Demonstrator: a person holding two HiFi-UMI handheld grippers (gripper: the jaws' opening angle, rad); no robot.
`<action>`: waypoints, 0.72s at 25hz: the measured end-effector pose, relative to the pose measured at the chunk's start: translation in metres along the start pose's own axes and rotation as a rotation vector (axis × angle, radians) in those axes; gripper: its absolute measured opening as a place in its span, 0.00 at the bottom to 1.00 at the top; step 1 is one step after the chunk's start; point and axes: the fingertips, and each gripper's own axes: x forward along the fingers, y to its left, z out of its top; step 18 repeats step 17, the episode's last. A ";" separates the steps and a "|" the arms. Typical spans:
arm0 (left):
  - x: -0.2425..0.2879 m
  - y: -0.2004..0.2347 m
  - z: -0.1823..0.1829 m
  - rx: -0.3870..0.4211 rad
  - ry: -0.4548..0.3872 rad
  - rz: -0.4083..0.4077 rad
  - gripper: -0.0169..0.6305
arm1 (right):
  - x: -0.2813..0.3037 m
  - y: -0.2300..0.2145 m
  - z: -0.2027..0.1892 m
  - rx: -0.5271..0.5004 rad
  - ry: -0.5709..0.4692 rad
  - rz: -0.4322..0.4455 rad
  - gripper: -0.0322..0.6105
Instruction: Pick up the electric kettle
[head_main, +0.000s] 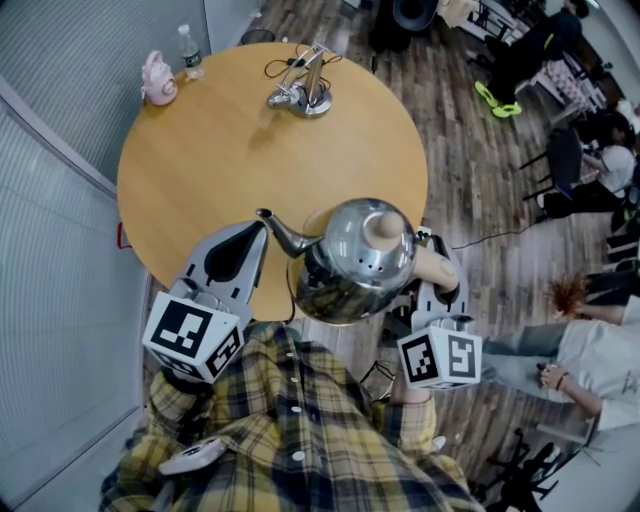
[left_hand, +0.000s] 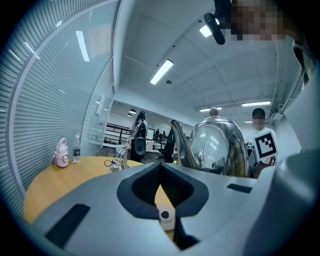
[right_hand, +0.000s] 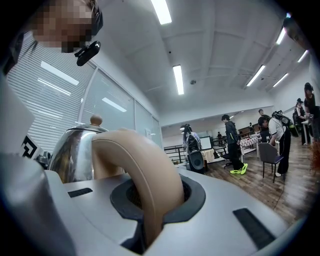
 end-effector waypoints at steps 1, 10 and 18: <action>0.000 0.001 0.000 0.000 0.000 -0.002 0.03 | 0.001 0.001 0.000 -0.002 0.000 0.000 0.12; 0.003 0.005 0.003 0.001 0.000 -0.008 0.03 | 0.005 0.004 0.002 -0.011 0.001 -0.001 0.12; 0.003 0.019 0.003 -0.003 -0.001 -0.003 0.03 | 0.015 0.014 -0.002 -0.007 0.005 0.001 0.12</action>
